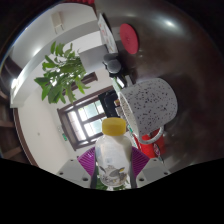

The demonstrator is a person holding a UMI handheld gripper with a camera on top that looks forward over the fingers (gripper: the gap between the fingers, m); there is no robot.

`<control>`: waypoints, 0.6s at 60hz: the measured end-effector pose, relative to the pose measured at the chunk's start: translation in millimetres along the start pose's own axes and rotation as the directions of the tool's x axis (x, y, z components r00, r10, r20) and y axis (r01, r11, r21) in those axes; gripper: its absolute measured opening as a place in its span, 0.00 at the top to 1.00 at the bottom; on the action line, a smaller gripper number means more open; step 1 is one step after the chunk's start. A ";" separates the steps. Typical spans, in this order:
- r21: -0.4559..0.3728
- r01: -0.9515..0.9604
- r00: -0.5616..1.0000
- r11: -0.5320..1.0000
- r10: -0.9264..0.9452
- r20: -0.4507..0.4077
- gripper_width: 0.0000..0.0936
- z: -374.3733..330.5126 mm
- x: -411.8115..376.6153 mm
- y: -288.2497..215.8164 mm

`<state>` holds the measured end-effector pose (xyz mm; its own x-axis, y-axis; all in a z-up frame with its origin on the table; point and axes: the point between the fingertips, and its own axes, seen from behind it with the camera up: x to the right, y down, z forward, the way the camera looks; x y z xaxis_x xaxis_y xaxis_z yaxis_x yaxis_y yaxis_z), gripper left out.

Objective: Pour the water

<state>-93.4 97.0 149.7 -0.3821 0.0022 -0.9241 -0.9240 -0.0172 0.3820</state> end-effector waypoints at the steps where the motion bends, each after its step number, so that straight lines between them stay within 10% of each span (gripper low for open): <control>1: -0.003 0.015 1.000 1.000 -0.015 -0.003 0.51 2.3 -1.5 -0.9; 19: -0.027 0.770 0.639 0.638 -0.769 0.017 0.51 6.5 -91.6 16.4; 36: -0.144 0.974 -0.216 -0.175 -0.910 -0.355 0.51 5.6 -136.2 -117.7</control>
<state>67.3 104.4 230.7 0.9285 -0.3394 -0.1510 -0.2083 -0.1392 -0.9681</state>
